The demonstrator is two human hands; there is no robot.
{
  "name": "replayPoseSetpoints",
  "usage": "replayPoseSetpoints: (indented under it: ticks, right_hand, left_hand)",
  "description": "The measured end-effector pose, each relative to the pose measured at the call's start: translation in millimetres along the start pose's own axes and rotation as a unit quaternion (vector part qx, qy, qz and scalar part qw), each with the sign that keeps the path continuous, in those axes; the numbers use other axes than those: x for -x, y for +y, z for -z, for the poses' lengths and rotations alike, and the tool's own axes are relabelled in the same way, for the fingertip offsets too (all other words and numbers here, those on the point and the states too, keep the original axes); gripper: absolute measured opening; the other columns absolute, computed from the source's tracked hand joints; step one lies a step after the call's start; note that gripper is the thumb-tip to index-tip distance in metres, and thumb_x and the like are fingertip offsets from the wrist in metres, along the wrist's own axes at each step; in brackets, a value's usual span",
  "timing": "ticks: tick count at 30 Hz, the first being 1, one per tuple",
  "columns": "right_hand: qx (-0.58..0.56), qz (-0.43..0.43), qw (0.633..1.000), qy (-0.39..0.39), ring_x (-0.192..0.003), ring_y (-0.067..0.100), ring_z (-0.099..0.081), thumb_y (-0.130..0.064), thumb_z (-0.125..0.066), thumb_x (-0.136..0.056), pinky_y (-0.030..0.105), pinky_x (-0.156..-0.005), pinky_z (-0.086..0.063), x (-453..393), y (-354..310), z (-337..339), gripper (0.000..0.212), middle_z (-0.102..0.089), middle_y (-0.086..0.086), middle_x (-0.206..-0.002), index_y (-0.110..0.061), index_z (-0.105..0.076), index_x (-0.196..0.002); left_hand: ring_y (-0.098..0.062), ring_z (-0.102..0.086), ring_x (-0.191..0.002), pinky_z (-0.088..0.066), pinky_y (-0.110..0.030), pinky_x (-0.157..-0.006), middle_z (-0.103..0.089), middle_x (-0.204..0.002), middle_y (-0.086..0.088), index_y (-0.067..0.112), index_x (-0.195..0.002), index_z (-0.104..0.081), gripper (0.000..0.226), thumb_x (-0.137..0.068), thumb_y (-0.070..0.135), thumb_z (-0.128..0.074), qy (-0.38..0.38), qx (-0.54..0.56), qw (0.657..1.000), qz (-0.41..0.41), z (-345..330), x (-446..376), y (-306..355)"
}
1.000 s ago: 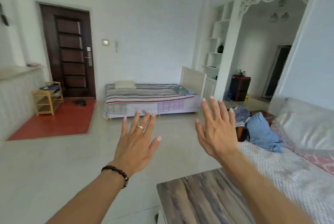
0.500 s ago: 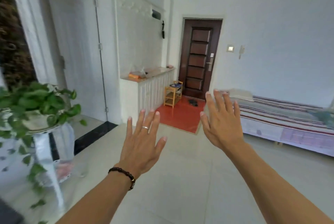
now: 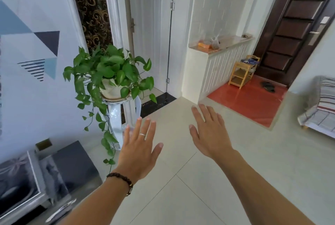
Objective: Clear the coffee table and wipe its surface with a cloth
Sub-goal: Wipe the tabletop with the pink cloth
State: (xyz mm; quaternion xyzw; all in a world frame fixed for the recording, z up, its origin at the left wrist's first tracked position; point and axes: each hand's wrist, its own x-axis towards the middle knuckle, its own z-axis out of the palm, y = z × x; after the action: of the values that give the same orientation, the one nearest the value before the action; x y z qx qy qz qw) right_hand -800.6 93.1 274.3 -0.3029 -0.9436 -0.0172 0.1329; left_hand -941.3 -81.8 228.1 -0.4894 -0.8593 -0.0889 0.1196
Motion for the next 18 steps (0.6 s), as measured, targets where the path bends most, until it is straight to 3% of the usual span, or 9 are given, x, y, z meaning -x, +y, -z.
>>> replayPoseSetpoints:
  ticks: [4, 10, 14, 18]
  right_hand:
    - [-0.03, 0.022, 0.996, -0.078, -0.152, 0.026, -0.005, -0.041, -0.027, -0.104, 0.045, -0.122, -0.013, -62.3, -20.8, -82.1, 0.059, -0.004, 0.005, -0.165, -0.024, -0.006, -0.157]
    - [-0.055, 0.05, 0.986, -0.151, -0.149, 0.027, -0.017, -0.041, -0.032, -0.104, 0.043, -0.12, -0.021, -155.3, -32.1, -206.9, 0.059, -0.014, 0.005, -0.164, -0.026, -0.01, -0.157]
    - [-0.072, 0.084, 0.975, -0.19, -0.149, 0.024, -0.017, -0.043, -0.031, -0.104, 0.039, -0.119, -0.021, -233.7, -31.6, -316.2, 0.059, -0.014, 0.002, -0.163, -0.03, -0.006, -0.156]
    - [-0.082, 0.114, 0.966, -0.217, -0.146, 0.023, -0.023, -0.041, -0.034, -0.104, 0.037, -0.116, -0.025, -296.9, -33.4, -436.8, 0.059, -0.02, 0.002, -0.162, -0.03, -0.01, -0.156]
  left_hand:
    - [-0.03, -0.001, -0.147, -0.002, -0.048, -0.117, -0.017, -0.158, -0.009, 0.015, -0.152, -0.013, 0.075, -0.093, 0.058, -0.001, -0.072, 0.019, 0.997, 0.016, -64.7, -37.0, -52.5]
    - [-0.025, 0.015, -0.145, 0.008, -0.041, -0.117, 0.0, -0.16, -0.006, 0.017, -0.152, 0.002, 0.085, -0.082, 0.063, 0.015, -0.12, 0.035, 0.991, 0.049, -173.6, -107.9, -112.4]
    - [-0.021, 0.02, -0.141, 0.011, -0.036, -0.113, -0.001, -0.16, -0.008, 0.015, -0.153, -0.002, 0.084, -0.084, 0.062, 0.008, -0.136, 0.05, 0.986, 0.083, -271.2, -175.8, -148.7]
    - [-0.025, 0.012, -0.146, 0.003, -0.039, -0.119, 0.001, -0.16, -0.008, 0.016, -0.152, 0.001, 0.069, -0.098, 0.05, -0.023, -0.192, 0.06, 0.97, 0.135, -382.6, -221.1, -188.9]
